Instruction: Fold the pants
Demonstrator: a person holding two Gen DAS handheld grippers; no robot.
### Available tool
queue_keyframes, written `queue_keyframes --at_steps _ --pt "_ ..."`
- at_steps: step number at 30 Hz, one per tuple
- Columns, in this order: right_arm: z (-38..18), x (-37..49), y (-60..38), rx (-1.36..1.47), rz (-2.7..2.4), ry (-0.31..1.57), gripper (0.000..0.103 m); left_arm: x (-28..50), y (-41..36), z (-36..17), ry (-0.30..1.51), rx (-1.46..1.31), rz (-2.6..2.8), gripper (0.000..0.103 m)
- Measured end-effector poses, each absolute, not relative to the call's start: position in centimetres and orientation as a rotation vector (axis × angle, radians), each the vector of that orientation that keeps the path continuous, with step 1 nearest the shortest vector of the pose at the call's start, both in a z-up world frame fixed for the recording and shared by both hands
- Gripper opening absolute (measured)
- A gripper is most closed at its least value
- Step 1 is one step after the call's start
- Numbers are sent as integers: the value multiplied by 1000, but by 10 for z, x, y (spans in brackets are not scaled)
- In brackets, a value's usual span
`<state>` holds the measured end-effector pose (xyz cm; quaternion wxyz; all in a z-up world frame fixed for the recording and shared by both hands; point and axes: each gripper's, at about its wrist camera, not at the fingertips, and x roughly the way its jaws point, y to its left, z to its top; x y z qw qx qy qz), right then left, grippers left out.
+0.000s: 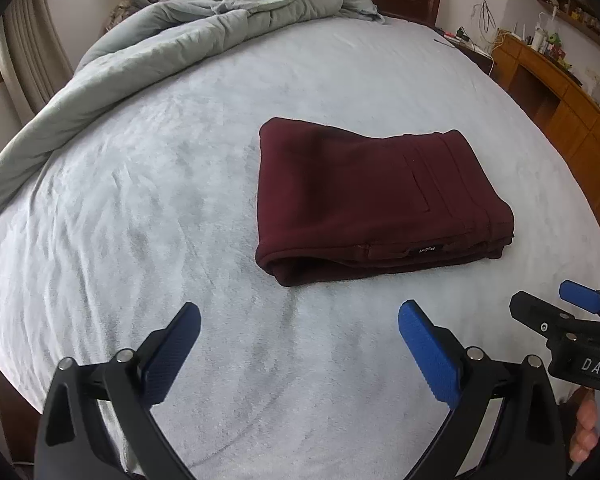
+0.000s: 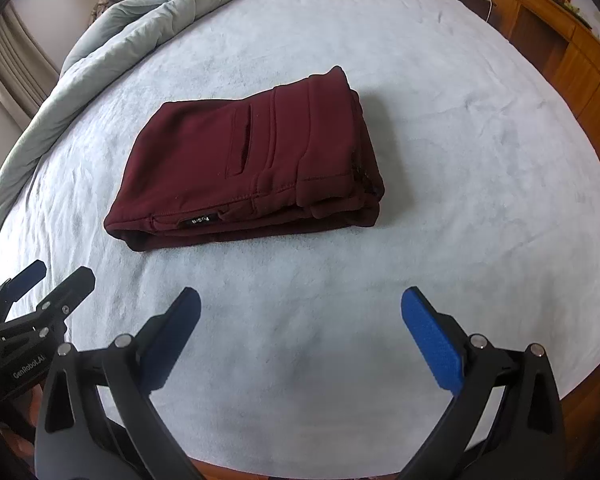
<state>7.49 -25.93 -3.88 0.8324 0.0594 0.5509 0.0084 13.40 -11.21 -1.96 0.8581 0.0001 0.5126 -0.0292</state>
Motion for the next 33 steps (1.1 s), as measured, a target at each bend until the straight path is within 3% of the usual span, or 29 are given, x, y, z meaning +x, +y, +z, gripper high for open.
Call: queue_keyframes --at_steps 33 --pt "-53 78 -252 71 7 1205 100 131 -123 -18 1079 -2 -89 99"
